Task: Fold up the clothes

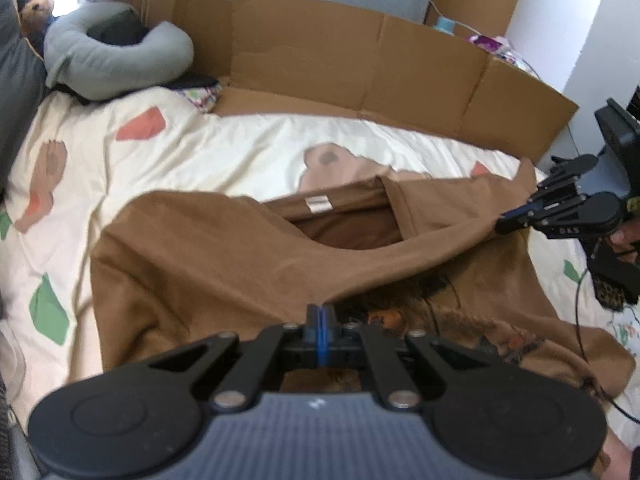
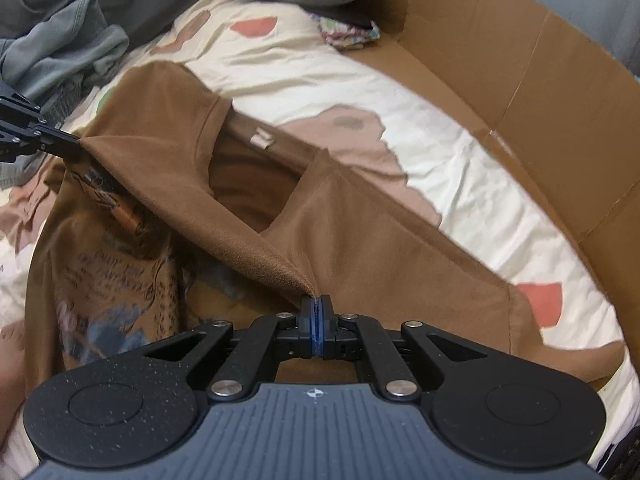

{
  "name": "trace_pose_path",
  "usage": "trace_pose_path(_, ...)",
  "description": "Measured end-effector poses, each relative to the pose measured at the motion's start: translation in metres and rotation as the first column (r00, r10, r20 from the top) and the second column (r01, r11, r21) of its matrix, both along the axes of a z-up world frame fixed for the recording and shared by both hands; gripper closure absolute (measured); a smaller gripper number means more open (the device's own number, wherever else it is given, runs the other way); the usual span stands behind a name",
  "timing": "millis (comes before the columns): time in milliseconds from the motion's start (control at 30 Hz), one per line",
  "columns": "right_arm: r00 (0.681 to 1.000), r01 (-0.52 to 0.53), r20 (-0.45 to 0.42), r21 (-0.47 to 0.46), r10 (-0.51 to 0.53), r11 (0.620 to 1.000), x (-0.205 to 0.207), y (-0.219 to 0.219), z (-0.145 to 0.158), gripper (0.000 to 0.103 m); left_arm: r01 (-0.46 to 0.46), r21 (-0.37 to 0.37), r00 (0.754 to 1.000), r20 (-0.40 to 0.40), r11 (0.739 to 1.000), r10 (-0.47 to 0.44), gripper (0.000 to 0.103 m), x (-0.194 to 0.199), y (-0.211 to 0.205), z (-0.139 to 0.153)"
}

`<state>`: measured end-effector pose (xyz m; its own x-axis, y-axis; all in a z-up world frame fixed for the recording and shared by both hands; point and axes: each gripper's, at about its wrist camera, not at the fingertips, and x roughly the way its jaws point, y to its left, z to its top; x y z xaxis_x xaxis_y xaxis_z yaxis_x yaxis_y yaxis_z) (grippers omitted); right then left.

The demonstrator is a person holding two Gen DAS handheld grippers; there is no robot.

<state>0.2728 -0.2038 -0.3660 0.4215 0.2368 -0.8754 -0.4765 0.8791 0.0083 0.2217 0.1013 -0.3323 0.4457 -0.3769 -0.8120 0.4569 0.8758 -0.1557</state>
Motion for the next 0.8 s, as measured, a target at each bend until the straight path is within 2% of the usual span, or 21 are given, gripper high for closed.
trace_pose_path(367, 0.993, -0.019, -0.117, 0.005, 0.02, 1.0, -0.018, 0.0, -0.018, 0.103, 0.063, -0.012, 0.988, -0.138, 0.998, -0.064, 0.103, -0.028, -0.006, -0.021)
trace_pose_path(667, 0.977, -0.033, -0.208, 0.016, 0.035, 0.999, -0.024, 0.003, -0.036, 0.102, 0.104, 0.004, 0.969, -0.225, 0.995, -0.101, 0.102, -0.029, -0.009, -0.04)
trace_pose_path(767, 0.975, -0.009, -0.222, 0.05, 0.02, 0.999, -0.023, -0.004, -0.036, 0.095, 0.082, 0.014, 0.964, -0.254, 0.997, -0.076, 0.1, -0.023, -0.007, -0.044)
trace_pose_path(800, 0.974, -0.007, -0.225, 0.068, 0.022, 0.998, -0.022, -0.007, -0.033, 0.084, 0.077, 0.006, 0.967, -0.246, 0.997, -0.073, 0.099, -0.022, -0.006, -0.04)
